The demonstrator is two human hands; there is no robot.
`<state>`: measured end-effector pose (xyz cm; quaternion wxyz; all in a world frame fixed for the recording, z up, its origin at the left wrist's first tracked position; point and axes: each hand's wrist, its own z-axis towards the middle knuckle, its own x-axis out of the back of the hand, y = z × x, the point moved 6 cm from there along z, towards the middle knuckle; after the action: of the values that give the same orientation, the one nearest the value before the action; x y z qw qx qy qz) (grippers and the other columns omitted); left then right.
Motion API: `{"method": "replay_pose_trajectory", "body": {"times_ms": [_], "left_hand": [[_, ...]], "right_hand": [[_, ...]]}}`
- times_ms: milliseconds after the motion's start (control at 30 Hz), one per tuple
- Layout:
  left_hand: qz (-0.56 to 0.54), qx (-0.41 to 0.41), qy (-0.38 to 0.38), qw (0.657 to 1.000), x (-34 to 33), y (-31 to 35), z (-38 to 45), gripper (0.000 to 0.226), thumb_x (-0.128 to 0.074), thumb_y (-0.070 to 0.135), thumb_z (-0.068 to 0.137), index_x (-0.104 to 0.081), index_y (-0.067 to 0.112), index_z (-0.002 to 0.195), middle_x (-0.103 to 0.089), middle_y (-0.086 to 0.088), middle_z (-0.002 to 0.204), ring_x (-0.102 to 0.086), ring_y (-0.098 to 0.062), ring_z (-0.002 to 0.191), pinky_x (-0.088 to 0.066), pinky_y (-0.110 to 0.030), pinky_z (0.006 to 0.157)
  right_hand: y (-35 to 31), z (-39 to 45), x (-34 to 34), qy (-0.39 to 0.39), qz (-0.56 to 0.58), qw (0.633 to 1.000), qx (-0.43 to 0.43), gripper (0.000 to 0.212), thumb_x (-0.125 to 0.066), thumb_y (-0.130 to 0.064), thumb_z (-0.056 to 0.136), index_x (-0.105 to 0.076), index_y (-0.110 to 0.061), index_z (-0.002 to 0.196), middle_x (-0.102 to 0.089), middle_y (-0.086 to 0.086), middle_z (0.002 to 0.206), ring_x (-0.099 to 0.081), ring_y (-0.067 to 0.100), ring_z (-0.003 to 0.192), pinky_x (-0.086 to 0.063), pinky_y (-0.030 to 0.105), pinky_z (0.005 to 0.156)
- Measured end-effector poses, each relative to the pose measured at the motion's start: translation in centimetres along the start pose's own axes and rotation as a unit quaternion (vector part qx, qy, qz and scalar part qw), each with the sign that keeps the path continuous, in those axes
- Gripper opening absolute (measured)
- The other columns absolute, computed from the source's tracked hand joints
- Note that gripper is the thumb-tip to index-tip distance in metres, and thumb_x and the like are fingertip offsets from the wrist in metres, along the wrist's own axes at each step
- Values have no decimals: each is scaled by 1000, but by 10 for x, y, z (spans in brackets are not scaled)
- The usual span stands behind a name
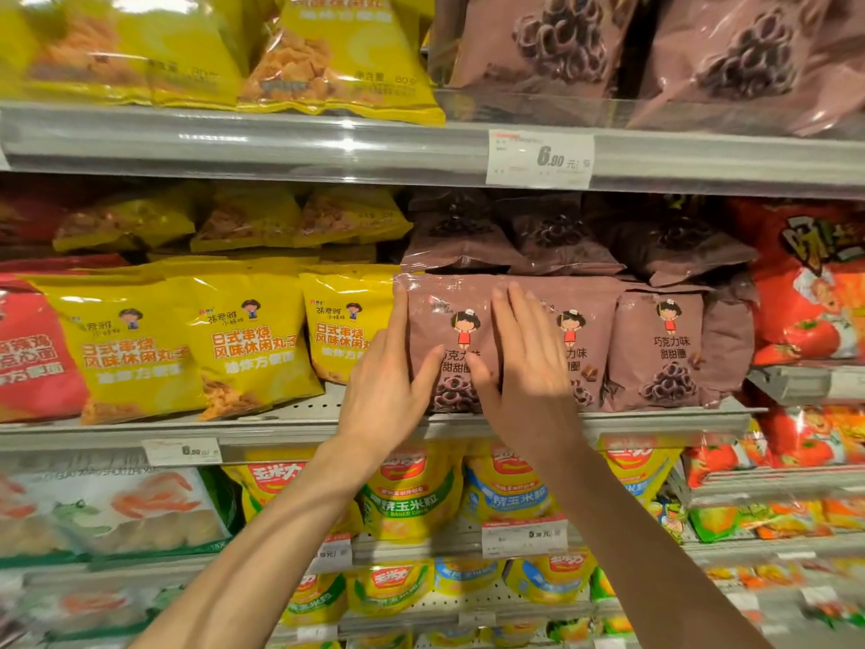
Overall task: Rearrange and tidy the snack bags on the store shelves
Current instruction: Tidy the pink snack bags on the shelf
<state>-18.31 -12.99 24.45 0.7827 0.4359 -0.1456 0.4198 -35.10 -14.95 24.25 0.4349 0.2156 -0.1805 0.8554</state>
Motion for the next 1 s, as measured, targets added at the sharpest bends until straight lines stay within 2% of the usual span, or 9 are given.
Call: {"method": "replay_pose_trajectory", "body": {"times_ms": [67, 300, 467, 600, 633, 767, 867, 933, 1000], "left_hand": [[-2, 0, 5, 1000, -3, 2, 2, 86, -54, 47, 101, 0, 28, 164, -62, -8, 141, -60, -27, 125, -51, -40, 95], [32, -8, 10, 999, -17, 6, 5, 86, -48, 50, 103, 10, 30, 162, -65, -10, 127, -63, -29, 113, -53, -43, 87], [10, -16, -36, 999, -17, 2, 11, 87, -48, 51, 103, 13, 33, 162, -63, -4, 141, -63, -27, 120, -54, -43, 93], [3, -14, -73, 997, -10, -2, 7, 87, -50, 46, 104, 15, 34, 162, -69, -5, 129, -67, -28, 100, -45, -32, 73], [5, -17, -74, 997, -9, -1, 6, 87, -49, 46, 104, 15, 34, 162, -69, -6, 129, -67, -28, 100, -45, -32, 73], [11, -19, -70, 997, -16, 0, 11, 87, -48, 46, 104, 16, 32, 161, -58, -7, 145, -61, -29, 119, -53, -42, 89], [26, -19, -64, 997, -20, 1, 13, 88, -45, 51, 104, 21, 35, 159, -58, -9, 144, -60, -29, 120, -54, -46, 92], [29, -9, -73, 997, -18, -1, 12, 88, -45, 53, 104, 22, 37, 159, -62, -9, 138, -63, -28, 111, -55, -43, 85], [29, 3, -85, 996, -12, -1, 8, 89, -48, 50, 103, 20, 37, 159, -68, -9, 125, -63, -23, 90, -50, -34, 68]], "right_hand": [[2, 0, -5, -17, 0, 1000, -1, 64, -54, -33, 105, -35, -4, 158, -34, 15, 166, -25, 34, 157, -29, 59, 122], [9, 0, -10, -1, -84, 996, -3, 57, -47, -35, 108, -37, -13, 159, -32, 18, 166, -29, 38, 155, -24, 55, 125], [12, 0, -17, -33, -99, 994, -16, 57, -40, -40, 109, -36, -16, 160, -26, 16, 169, -21, 34, 158, -19, 54, 127], [8, 1, -10, -22, -100, 995, -18, 58, -37, -43, 108, -40, -14, 158, -31, 17, 167, -27, 36, 156, -18, 52, 128], [7, 1, -9, -19, -99, 995, -20, 59, -38, -44, 108, -40, -13, 158, -32, 17, 166, -28, 37, 155, -17, 51, 128], [11, 0, -15, -28, -113, 993, -22, 61, -44, -45, 106, -38, -14, 159, -29, 17, 168, -26, 35, 157, -18, 52, 128], [15, -1, -23, -56, -124, 990, -31, 64, -41, -45, 106, -31, -15, 162, -22, 15, 171, -20, 34, 158, -17, 54, 128], [14, -2, -26, -74, -125, 989, -40, 66, -38, -46, 106, -25, -17, 164, -16, 13, 172, -14, 32, 160, -14, 54, 128], [14, -2, -25, -90, -111, 989, -48, 68, -36, -48, 105, -21, -20, 165, -11, 11, 173, -9, 31, 161, -11, 54, 129]]}}
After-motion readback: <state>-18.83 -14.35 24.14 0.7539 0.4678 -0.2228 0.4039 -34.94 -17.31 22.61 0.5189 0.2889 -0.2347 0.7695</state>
